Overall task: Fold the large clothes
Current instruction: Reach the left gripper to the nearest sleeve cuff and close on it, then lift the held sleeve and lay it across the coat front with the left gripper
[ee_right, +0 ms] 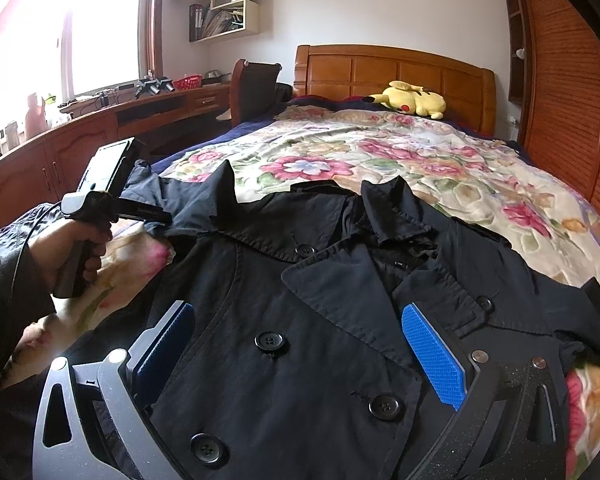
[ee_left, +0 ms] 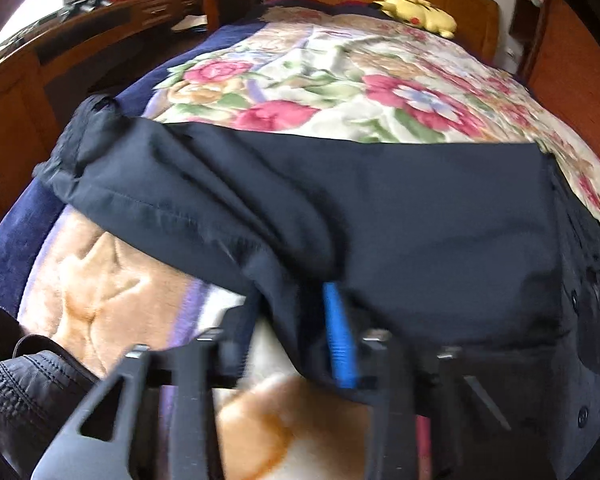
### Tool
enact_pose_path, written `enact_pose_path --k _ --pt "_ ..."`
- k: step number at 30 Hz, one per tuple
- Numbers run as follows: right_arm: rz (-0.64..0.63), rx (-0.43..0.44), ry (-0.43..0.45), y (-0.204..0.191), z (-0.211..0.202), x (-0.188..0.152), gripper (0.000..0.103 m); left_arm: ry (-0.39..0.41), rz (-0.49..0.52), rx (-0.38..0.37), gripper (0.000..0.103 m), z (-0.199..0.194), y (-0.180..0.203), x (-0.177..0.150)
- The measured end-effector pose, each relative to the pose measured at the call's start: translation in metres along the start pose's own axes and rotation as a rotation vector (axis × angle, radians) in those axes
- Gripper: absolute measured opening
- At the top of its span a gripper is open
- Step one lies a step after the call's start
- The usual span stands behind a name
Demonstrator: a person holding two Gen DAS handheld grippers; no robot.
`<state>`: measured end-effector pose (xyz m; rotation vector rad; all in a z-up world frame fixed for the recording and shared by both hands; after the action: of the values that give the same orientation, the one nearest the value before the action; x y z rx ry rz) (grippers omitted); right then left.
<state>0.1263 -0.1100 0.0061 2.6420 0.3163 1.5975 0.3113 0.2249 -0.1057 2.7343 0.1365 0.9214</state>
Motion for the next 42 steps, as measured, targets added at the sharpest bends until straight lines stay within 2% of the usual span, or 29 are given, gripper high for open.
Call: enact_pose_path --k 2,4,9,16,20,25,27,30,32,34,36,38,42 --pt "0.006 0.0 0.006 0.002 -0.002 0.0 0.103 -0.01 0.035 0.015 0.007 -0.003 0.009 -0.002" --pt "0.013 0.003 0.012 0.003 -0.004 0.001 0.103 0.013 0.062 0.009 0.005 -0.014 0.018 -0.002" --pt "0.017 0.004 0.027 0.005 -0.01 0.003 0.103 0.094 0.163 -0.04 0.004 -0.059 0.064 -0.01" --pt "0.044 0.003 0.055 0.019 -0.023 0.007 0.103 0.13 0.324 -0.114 0.004 -0.115 0.139 -0.05" --pt "0.057 0.009 0.068 0.022 -0.03 0.007 0.103 0.122 0.367 -0.141 0.004 -0.125 0.158 -0.075" --pt "0.051 0.019 0.079 0.019 -0.033 0.006 0.103 0.104 0.388 -0.119 0.004 -0.125 0.161 -0.096" --pt "0.046 0.026 0.081 0.017 -0.033 0.006 0.103 0.113 0.386 -0.105 0.007 -0.128 0.16 -0.102" --pt "0.039 0.034 0.079 0.016 -0.029 0.006 0.103 0.112 0.36 -0.149 0.019 -0.135 0.153 -0.111" --pt "0.035 0.041 0.074 0.015 -0.027 0.008 0.103 0.127 0.351 -0.146 0.043 -0.141 0.149 -0.115" --pt "0.03 0.047 0.071 0.014 -0.026 0.008 0.103 0.141 0.351 -0.135 0.046 -0.145 0.141 -0.119" --pt "0.022 0.048 0.068 0.012 -0.023 0.008 0.103 0.135 0.337 -0.118 0.055 -0.145 0.13 -0.118" --pt "0.017 0.048 0.066 0.01 -0.024 0.008 0.103 0.131 0.31 -0.098 0.075 -0.142 0.116 -0.114" --pt "0.004 0.048 0.061 0.006 -0.022 0.008 0.103 0.148 0.309 -0.022 0.079 -0.134 0.094 -0.106"
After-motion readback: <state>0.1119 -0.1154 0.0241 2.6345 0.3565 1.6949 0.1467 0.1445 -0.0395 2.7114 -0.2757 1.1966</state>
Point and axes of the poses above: each gripper's, at about its wrist camera, not at the fingertips, and z roughly the way its jaws point, y to its right, x to its top, the point moved 2 cm from there along z, roughly the way its jaws point, and after that the axes turned 15 degrees about -x, right-handed, at the moved point
